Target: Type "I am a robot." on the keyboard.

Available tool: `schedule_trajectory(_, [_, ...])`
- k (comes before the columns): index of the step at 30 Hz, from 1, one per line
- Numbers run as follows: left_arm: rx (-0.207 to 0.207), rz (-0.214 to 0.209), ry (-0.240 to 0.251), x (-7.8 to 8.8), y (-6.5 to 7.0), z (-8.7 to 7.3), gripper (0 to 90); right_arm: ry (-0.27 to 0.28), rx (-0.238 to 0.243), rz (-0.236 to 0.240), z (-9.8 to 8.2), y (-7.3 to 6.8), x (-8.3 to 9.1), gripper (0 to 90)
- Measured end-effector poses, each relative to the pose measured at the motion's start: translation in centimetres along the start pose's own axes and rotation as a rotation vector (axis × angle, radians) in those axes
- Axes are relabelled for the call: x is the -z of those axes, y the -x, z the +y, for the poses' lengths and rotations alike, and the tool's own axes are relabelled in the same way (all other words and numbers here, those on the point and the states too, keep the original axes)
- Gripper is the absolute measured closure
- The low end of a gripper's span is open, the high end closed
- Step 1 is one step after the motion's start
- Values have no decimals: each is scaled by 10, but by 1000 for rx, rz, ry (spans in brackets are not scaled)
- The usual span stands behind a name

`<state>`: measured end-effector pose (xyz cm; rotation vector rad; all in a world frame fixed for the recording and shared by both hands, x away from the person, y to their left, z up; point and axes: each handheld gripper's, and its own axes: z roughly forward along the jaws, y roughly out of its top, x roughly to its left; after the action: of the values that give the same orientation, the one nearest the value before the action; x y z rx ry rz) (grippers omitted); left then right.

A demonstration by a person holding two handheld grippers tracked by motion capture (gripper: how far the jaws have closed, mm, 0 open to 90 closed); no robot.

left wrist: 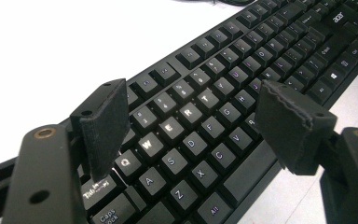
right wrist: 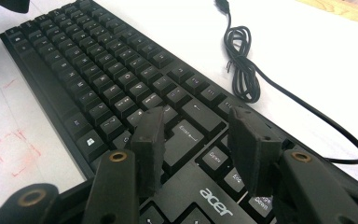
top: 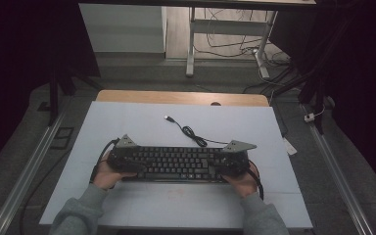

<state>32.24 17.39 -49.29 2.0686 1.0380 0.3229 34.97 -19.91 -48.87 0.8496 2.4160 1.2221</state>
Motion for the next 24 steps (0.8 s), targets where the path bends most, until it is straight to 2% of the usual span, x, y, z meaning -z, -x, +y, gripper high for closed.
schedule_trajectory(16, [12, 15, 22, 1, -1, 0, 272, -1, 8, -2, 1, -1, -2, 563])
schedule_trajectory(24, [7, 17, 28, -3, 0, 2, 354, -8, 7, -2, 1, -1, -3, 563])
